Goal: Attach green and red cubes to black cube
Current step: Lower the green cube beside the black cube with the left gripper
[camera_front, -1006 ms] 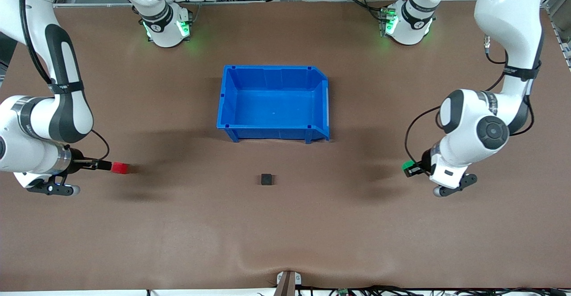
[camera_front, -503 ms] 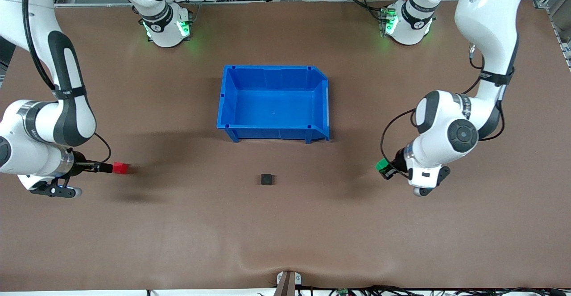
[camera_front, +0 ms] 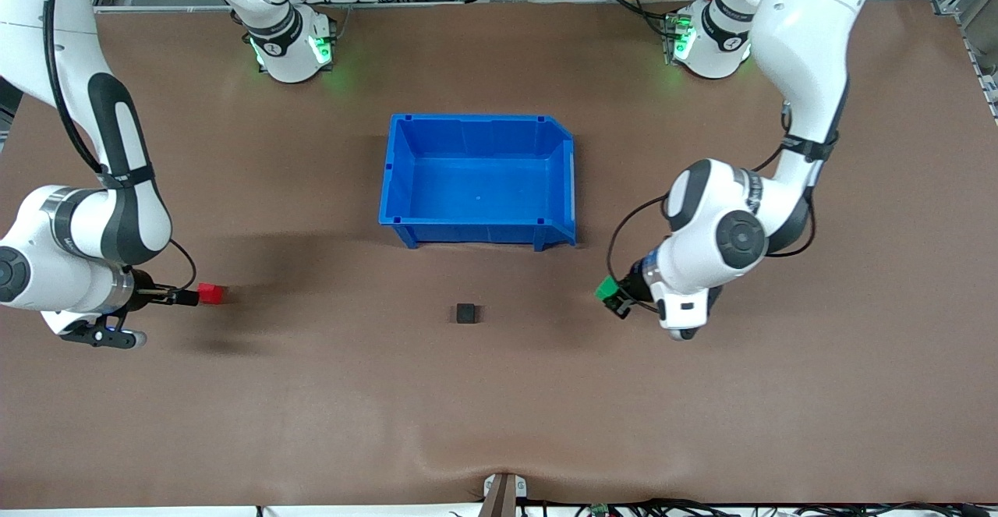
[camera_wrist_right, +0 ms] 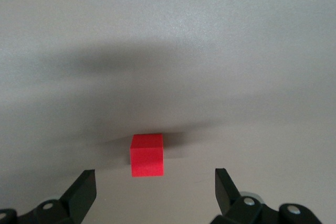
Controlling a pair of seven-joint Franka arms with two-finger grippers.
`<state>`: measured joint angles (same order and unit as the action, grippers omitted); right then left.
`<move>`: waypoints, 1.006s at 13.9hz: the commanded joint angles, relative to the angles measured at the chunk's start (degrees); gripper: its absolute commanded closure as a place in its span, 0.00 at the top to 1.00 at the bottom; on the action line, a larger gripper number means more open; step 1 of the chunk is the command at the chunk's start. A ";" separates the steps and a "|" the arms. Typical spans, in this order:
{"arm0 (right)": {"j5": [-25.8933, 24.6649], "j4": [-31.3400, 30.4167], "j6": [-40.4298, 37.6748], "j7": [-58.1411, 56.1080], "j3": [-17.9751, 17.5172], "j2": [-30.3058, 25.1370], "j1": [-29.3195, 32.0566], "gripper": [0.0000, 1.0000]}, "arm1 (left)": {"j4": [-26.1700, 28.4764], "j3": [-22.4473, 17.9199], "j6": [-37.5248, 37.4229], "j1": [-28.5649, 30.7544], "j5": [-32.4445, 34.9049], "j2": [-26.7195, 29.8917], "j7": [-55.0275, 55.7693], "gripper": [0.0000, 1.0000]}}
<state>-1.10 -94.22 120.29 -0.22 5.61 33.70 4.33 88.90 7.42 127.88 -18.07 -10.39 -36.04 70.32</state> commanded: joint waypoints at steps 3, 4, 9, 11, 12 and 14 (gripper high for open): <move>-0.05 0.35 1.44 0.31 -0.68 2.06 0.50 1.00 | -9.61 -0.30 -1.50 -4.24 -1.30 -7.02 12.02 0.00; -0.13 0.44 1.44 0.49 -0.68 2.42 0.59 1.00 | -10.40 -0.30 -1.41 -4.78 -1.30 -7.63 13.60 0.00; -0.13 0.26 1.35 0.49 -0.68 4.09 0.50 1.00 | -16.47 -0.30 -0.80 -8.55 -1.56 -13.17 21.34 0.00; -0.13 0.26 1.35 0.49 -0.68 4.53 0.42 1.00 | -17.53 -0.13 1.13 -8.91 -1.57 -14.75 23.98 0.00; -0.13 0.26 1.44 0.49 -0.68 4.62 0.42 1.00 | -18.05 0.05 1.92 -9.35 -1.57 -15.28 25.12 0.00; -0.05 0.26 1.44 0.57 -0.68 4.70 0.42 1.00 | -19.81 0.05 2.89 -10.57 -1.65 -16.86 28.10 0.00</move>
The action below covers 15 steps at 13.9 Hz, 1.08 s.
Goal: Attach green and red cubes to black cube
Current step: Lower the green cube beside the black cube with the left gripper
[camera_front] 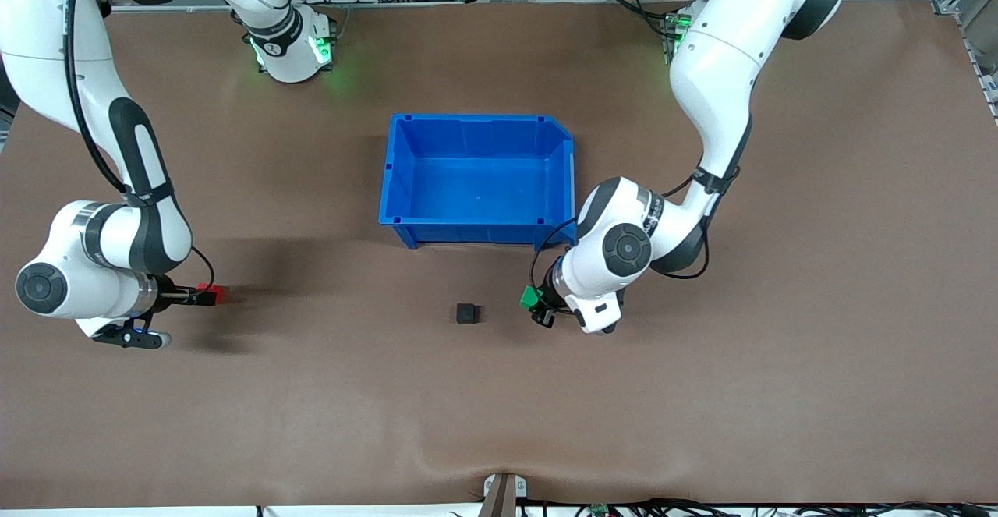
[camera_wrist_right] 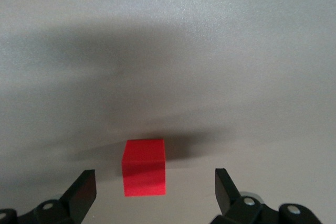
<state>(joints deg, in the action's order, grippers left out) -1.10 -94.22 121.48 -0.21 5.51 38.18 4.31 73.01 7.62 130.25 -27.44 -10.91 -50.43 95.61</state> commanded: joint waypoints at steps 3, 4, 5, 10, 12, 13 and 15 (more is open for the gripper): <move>-0.05 0.27 0.25 0.56 -0.59 0.84 0.26 1.00 | -5.51 0.02 2.90 -1.30 -2.53 -4.58 5.90 0.00; -0.05 0.27 0.25 0.65 -0.67 1.02 0.17 1.00 | -5.68 -0.06 3.95 -1.30 -3.58 -4.76 6.07 0.00; -0.05 0.27 0.25 0.56 -0.67 1.20 0.17 0.99 | -5.69 -0.07 4.74 -1.30 -4.55 -5.20 6.08 0.00; 0.21 -0.08 0.25 0.65 -0.67 1.72 0.17 0.83 | -5.77 -0.07 9.14 -2.70 -8.16 -7.13 6.42 0.00; 1.97 -0.34 0.16 0.56 -0.67 1.72 0.08 0.80 | -5.95 -0.15 10.63 -3.32 -8.25 -8.18 8.09 0.00; 1.97 -0.35 0.16 0.56 -0.67 1.72 -0.09 0.73 | -6.12 -0.15 12.03 -3.67 -8.25 -8.71 9.40 0.00; 2.06 -0.35 0.16 0.56 -0.67 1.90 -0.18 0.62 | -6.21 -0.15 13.62 -4.02 -8.25 -9.42 11.08 0.00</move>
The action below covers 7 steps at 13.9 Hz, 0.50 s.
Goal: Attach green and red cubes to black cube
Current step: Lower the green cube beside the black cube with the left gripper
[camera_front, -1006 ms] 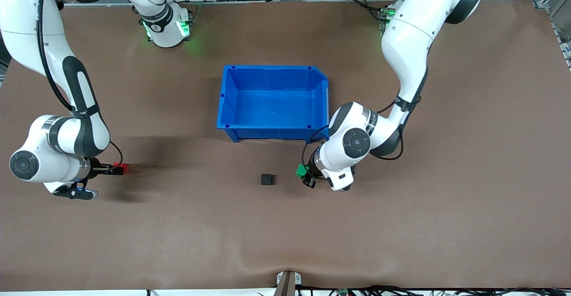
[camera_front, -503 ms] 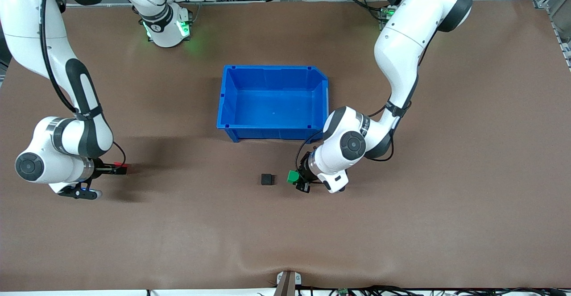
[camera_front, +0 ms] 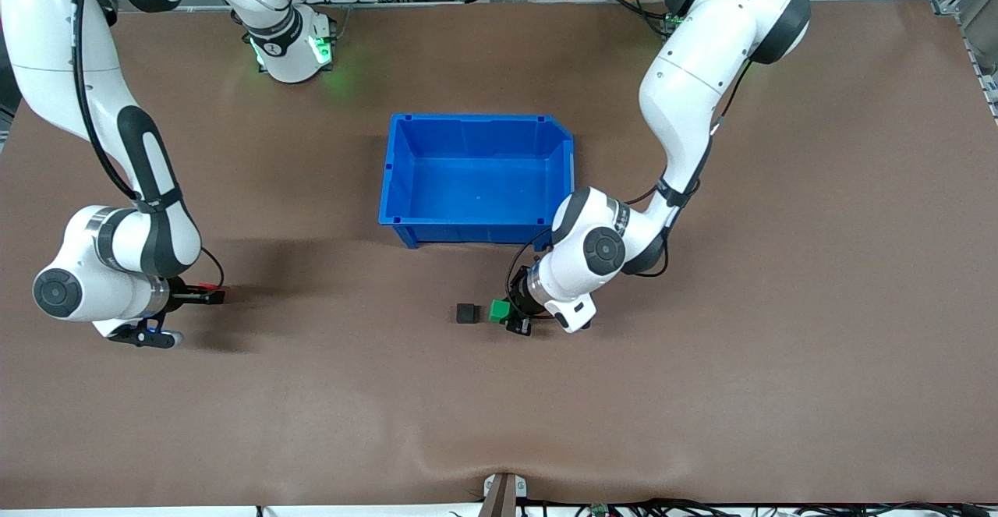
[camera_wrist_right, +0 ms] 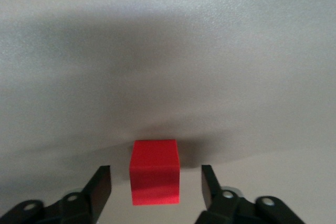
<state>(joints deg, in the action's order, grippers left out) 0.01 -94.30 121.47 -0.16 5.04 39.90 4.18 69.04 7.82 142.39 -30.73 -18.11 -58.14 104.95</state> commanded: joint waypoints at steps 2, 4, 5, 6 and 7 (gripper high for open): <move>0.96 -0.27 0.00 0.60 -0.21 0.26 -0.05 0.40 | -2.59 -0.35 1.83 -0.91 -1.05 -2.06 1.75 0.00; 0.96 -0.18 -0.09 0.60 -0.21 0.26 0.04 0.21 | -3.03 -0.27 2.01 -1.26 -1.05 -2.85 1.83 0.00; 1.04 -0.18 -0.18 0.60 -0.21 0.26 0.04 0.13 | -3.55 -0.27 2.01 -1.53 -1.05 -3.11 2.18 0.00; 1.22 -0.09 -0.26 0.60 -0.21 0.26 0.04 0.06 | -3.56 -0.35 2.36 -2.05 -1.05 -3.38 3.32 0.00; 1.31 0.08 -0.35 0.78 -0.21 0.26 0.04 0.04 | -3.56 -0.35 3.23 -2.05 -1.05 -3.55 4.81 0.00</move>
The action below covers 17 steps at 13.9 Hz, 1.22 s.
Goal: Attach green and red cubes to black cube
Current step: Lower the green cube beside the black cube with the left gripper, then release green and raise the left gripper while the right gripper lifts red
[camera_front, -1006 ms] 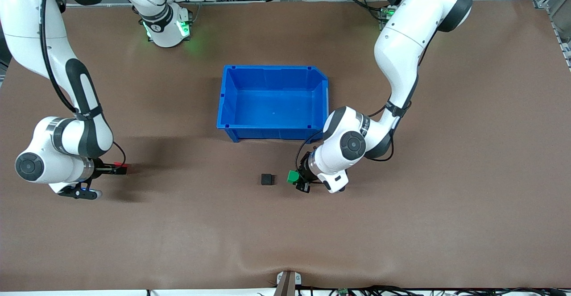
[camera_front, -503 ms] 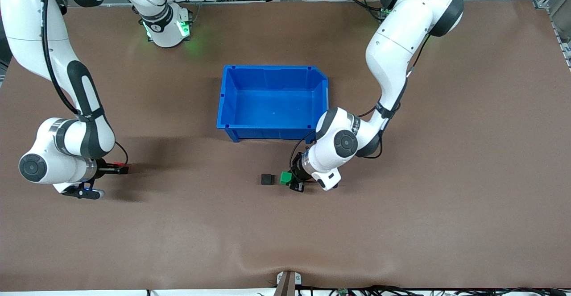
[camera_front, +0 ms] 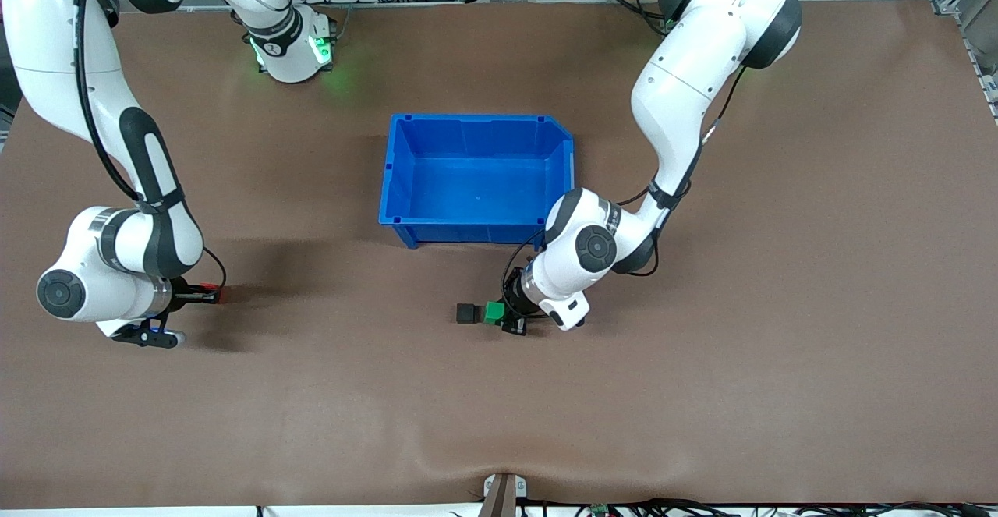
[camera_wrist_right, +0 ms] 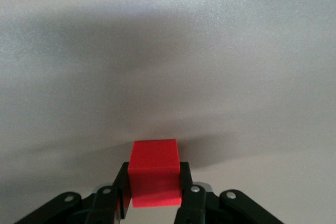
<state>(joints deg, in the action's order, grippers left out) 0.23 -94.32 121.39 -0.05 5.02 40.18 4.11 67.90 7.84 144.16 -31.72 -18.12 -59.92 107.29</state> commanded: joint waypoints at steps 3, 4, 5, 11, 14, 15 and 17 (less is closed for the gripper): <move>1.09 0.45 -0.80 6.10 -0.36 -0.19 -0.51 0.00 | -2.95 -0.29 3.41 -1.24 -1.04 -2.74 5.99 0.00; 1.09 0.54 -1.15 6.72 -0.36 -0.27 -0.86 0.00 | -3.04 -0.37 4.02 -1.77 -1.04 -2.92 6.61 0.00; 1.35 0.72 -1.42 7.25 -0.36 -0.28 -0.95 0.00 | -3.12 -0.46 4.81 -1.94 -1.04 -3.01 7.05 0.00; 8.03 1.86 -4.22 9.88 -0.27 -0.54 -1.04 0.00 | -3.13 -1.16 6.75 -3.09 -1.04 -3.80 7.23 0.02; 8.04 2.91 -6.34 14.19 -0.27 -0.54 -2.00 0.00 | -2.77 -1.34 6.05 -2.91 -0.69 -2.75 7.05 0.80; 8.04 3.00 -6.34 14.90 -0.27 -0.54 -2.18 0.00 | -2.69 -1.34 5.44 -2.91 -0.52 -2.13 7.05 1.00; 8.04 3.00 -6.43 17.09 -0.27 -0.63 -2.44 0.00 | -2.60 -1.34 1.50 -2.48 -0.16 0.32 6.96 1.00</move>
<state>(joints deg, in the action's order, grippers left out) 7.68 -91.58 116.02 14.50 4.69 40.16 2.12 66.33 7.45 149.31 -33.75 -18.12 -61.47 114.01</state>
